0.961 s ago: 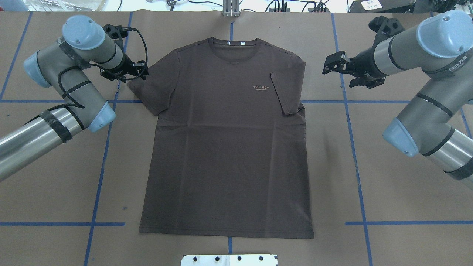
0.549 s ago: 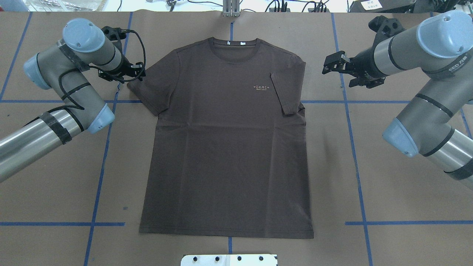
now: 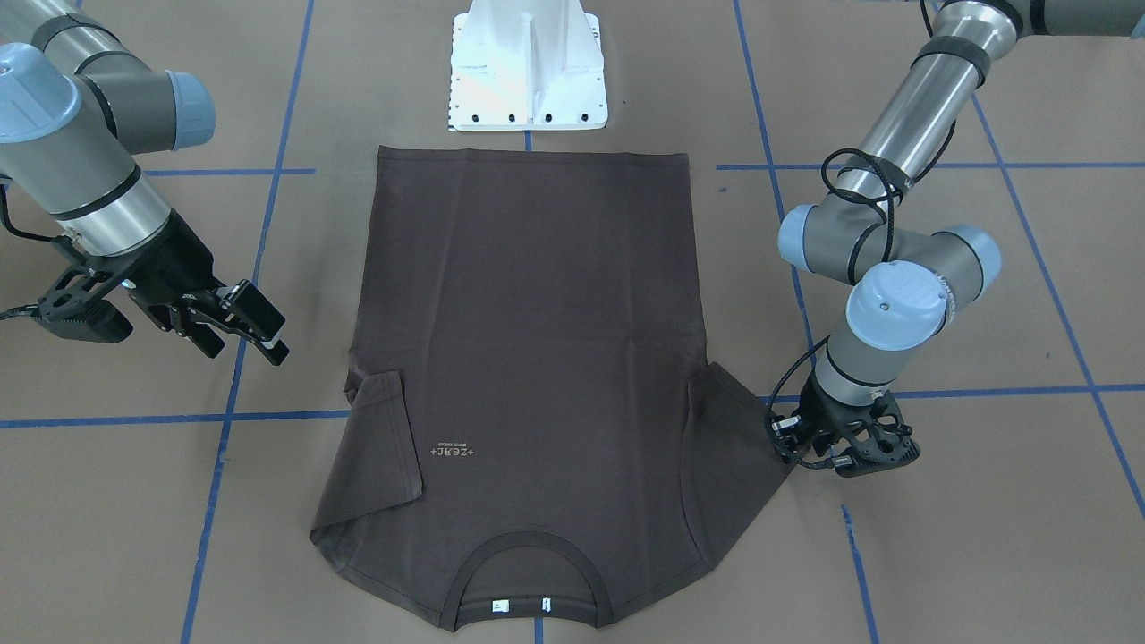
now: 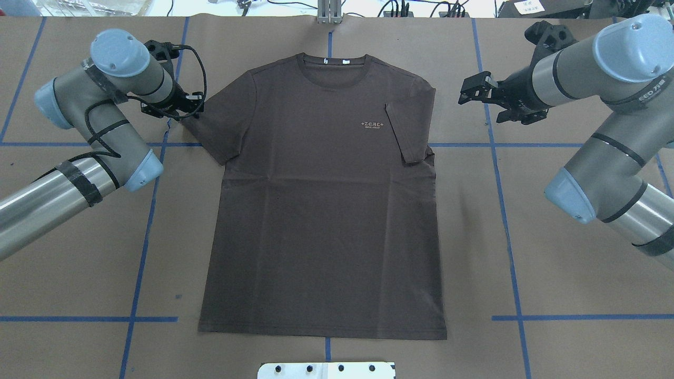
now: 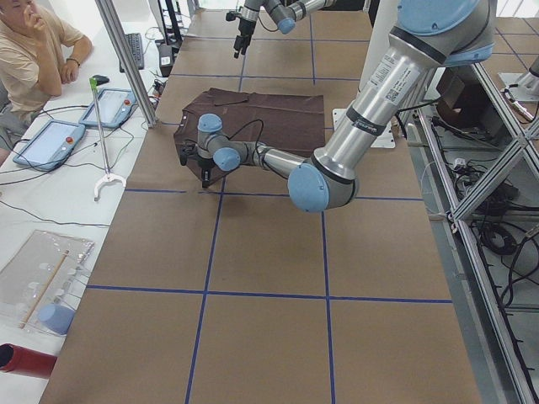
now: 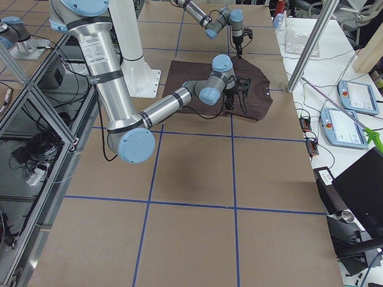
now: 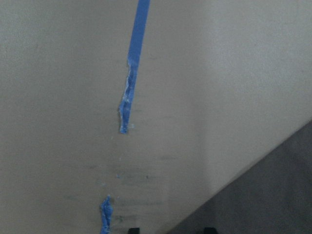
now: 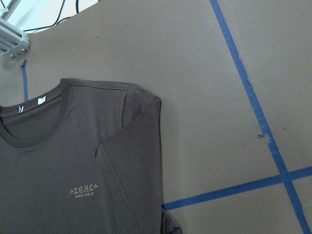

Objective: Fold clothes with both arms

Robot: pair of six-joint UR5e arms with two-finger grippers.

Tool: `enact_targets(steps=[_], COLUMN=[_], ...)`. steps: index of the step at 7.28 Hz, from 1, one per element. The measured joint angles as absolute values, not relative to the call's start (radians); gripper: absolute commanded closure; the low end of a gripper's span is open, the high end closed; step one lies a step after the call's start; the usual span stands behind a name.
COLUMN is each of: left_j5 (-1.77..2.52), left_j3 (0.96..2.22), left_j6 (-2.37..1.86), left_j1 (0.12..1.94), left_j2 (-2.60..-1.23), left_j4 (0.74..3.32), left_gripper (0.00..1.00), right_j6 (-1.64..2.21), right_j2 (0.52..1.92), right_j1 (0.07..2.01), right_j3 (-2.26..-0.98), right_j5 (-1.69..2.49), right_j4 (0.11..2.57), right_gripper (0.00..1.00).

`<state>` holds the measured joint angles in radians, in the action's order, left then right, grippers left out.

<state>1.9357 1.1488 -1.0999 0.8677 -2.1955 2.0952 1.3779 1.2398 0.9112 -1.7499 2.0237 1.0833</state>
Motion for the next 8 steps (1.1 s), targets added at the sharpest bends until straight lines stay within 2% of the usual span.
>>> enact_targets(steps=[1, 2, 6, 8], left_j5=[1.936, 1.936, 1.952, 2.011], left_j3=[1.148, 1.148, 1.155, 1.172], left_j6=[-1.1, -1.102, -1.1, -1.14], left_j1=[0.867, 0.867, 0.87, 0.873], left_j2=[-2.196, -2.196, -2.208, -2.262], left_j4=[2.095, 2.095, 2.087, 2.054], left_gripper=[0.7, 1.0, 1.0, 1.0], right_j6=[1.379, 1.379, 1.379, 1.382], right_j2=[1.24, 1.239, 1.237, 1.237], right_j1=[0.911, 0.911, 0.911, 0.911], right_j3=[-1.75, -1.75, -1.75, -1.75], right_j5=[2.022, 2.022, 2.02, 2.019], right_j4=[1.084, 1.084, 1.085, 1.085], right_gripper=[0.0, 0.0, 0.0, 0.0])
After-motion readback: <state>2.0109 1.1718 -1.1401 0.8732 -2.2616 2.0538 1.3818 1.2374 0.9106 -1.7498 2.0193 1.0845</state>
